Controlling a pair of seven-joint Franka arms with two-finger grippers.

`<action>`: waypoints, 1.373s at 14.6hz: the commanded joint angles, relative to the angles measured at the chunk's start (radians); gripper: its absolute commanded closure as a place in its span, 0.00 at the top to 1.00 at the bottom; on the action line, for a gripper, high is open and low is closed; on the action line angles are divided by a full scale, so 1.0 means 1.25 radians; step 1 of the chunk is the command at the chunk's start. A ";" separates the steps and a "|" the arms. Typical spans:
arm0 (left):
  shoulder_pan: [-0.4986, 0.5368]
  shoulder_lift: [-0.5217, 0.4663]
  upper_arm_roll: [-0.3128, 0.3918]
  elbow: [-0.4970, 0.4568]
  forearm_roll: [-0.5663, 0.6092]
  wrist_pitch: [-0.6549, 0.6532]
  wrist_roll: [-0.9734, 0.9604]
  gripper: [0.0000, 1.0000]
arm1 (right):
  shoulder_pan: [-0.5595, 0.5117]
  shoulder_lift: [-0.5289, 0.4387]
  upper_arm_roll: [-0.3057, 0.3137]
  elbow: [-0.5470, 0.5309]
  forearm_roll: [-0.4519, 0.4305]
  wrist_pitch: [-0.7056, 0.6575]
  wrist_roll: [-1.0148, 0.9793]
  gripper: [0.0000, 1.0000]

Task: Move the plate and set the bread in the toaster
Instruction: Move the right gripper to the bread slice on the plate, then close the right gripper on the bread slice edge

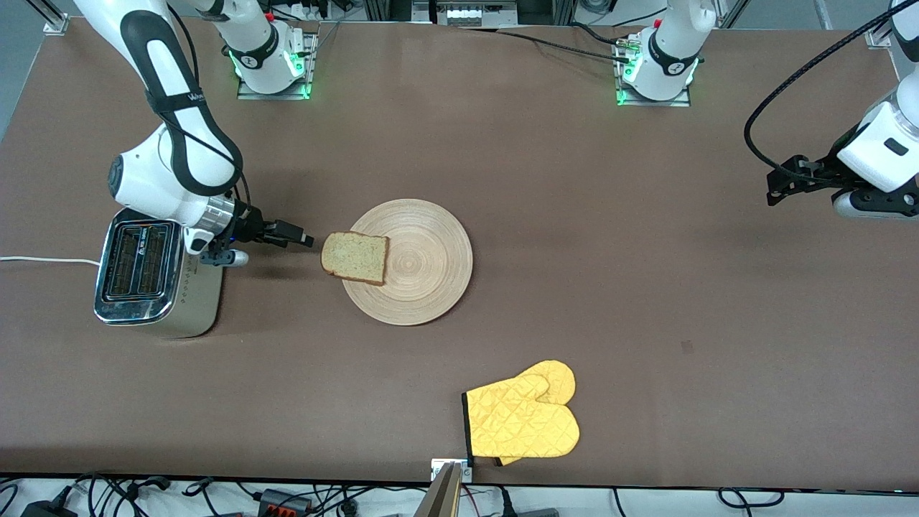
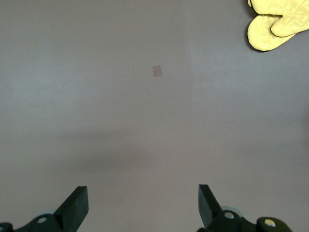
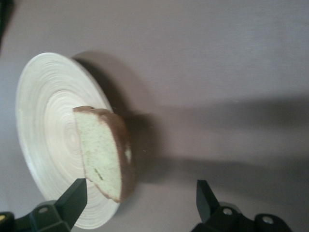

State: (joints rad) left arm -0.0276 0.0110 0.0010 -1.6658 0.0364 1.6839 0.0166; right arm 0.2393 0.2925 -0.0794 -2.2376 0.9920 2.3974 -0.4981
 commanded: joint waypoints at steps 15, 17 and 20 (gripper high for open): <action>0.002 -0.016 -0.001 -0.009 -0.011 -0.021 -0.010 1.00 | 0.042 0.100 -0.003 0.040 0.292 0.023 -0.259 1.00; 0.002 -0.016 -0.002 -0.009 -0.010 -0.021 -0.010 1.00 | 0.052 0.101 -0.004 0.052 0.308 0.023 -0.259 1.00; 0.002 -0.016 -0.004 -0.007 -0.010 -0.021 -0.016 1.00 | 0.052 0.101 -0.003 0.056 0.313 0.023 -0.250 0.83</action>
State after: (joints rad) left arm -0.0274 0.0107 0.0002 -1.6660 0.0364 1.6688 0.0099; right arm 0.2916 0.4102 -0.0795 -2.1755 1.3334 2.4173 -0.7960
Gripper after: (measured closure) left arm 0.000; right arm 0.128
